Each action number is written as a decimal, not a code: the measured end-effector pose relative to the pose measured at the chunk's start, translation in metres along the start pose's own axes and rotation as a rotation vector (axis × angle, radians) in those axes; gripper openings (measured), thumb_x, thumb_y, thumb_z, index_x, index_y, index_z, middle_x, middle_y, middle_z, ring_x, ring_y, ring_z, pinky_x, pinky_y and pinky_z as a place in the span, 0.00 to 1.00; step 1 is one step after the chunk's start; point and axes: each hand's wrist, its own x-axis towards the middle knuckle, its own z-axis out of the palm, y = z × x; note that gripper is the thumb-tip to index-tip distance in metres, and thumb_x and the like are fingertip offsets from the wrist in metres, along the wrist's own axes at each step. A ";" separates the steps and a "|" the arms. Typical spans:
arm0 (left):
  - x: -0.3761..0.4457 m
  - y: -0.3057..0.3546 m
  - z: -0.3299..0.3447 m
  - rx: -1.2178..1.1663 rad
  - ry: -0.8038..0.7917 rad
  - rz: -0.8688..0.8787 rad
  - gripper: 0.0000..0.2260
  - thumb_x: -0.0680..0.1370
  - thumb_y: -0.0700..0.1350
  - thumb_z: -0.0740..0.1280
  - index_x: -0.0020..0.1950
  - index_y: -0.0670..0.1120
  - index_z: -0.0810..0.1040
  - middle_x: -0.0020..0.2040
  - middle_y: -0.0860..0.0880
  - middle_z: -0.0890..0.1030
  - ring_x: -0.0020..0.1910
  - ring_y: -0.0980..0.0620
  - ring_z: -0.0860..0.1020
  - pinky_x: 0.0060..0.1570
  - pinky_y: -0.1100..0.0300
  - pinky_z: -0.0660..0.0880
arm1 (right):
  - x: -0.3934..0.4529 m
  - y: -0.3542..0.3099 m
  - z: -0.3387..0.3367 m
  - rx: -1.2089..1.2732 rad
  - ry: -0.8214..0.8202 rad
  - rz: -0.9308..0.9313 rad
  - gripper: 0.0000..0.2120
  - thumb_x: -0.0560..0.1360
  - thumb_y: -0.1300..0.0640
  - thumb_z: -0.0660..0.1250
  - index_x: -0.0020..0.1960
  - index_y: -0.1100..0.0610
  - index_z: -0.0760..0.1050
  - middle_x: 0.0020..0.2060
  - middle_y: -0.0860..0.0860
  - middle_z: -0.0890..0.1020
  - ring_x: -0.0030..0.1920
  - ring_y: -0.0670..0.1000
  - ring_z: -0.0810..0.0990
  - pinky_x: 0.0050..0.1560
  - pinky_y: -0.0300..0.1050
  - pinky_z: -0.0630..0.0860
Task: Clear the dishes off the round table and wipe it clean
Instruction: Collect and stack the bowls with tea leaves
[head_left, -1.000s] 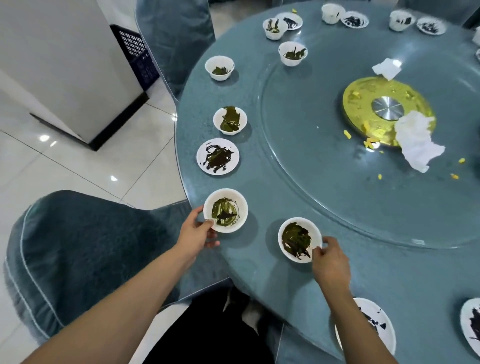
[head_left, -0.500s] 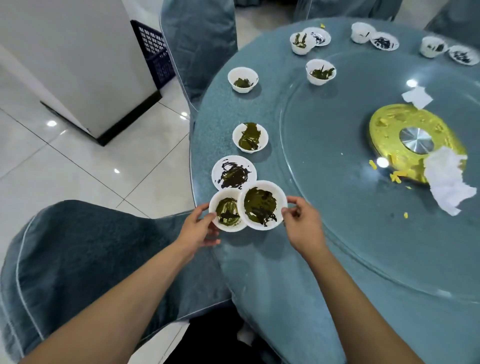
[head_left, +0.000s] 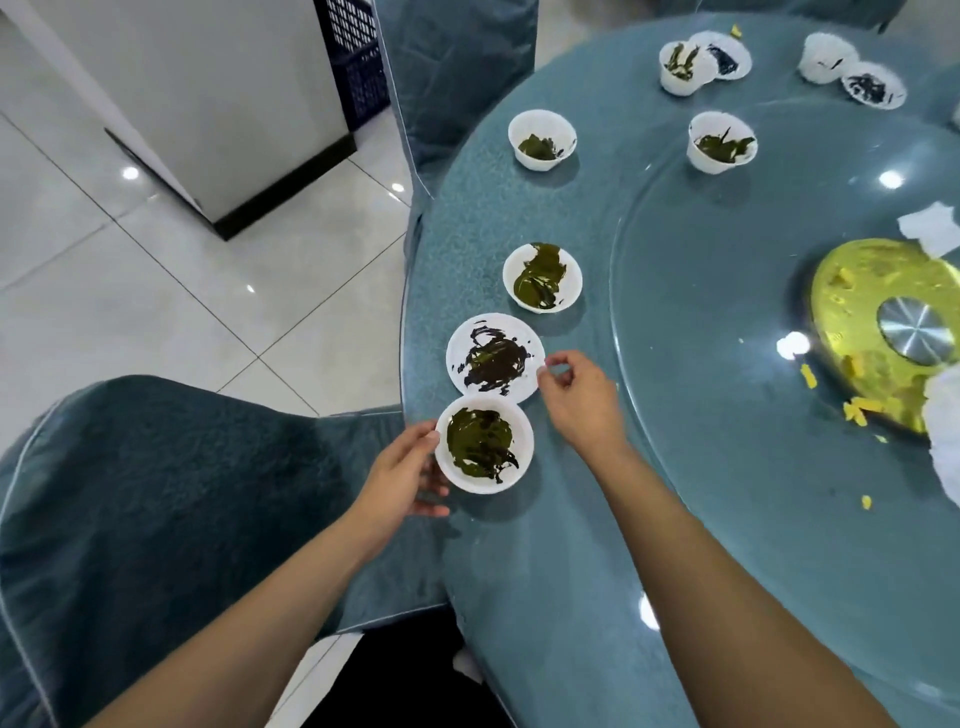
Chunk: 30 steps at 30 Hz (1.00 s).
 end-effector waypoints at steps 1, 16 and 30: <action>0.001 0.000 0.000 0.008 -0.002 0.003 0.11 0.85 0.48 0.62 0.65 0.55 0.77 0.42 0.43 0.79 0.38 0.46 0.80 0.39 0.46 0.84 | 0.017 -0.004 -0.002 0.025 0.034 0.018 0.13 0.79 0.50 0.65 0.62 0.53 0.76 0.38 0.47 0.80 0.48 0.55 0.80 0.54 0.49 0.76; 0.004 0.004 -0.001 0.045 -0.002 -0.006 0.16 0.83 0.39 0.64 0.61 0.60 0.78 0.47 0.38 0.83 0.40 0.46 0.81 0.41 0.43 0.84 | 0.105 -0.014 0.003 0.366 0.133 0.113 0.09 0.77 0.60 0.66 0.56 0.53 0.75 0.41 0.55 0.84 0.26 0.44 0.81 0.32 0.37 0.74; -0.003 -0.003 0.006 0.020 0.009 -0.023 0.16 0.83 0.42 0.58 0.59 0.62 0.77 0.42 0.41 0.80 0.40 0.43 0.81 0.45 0.38 0.82 | -0.047 0.017 -0.002 0.105 -0.159 -0.090 0.07 0.79 0.51 0.69 0.57 0.46 0.78 0.33 0.48 0.80 0.33 0.44 0.76 0.39 0.42 0.71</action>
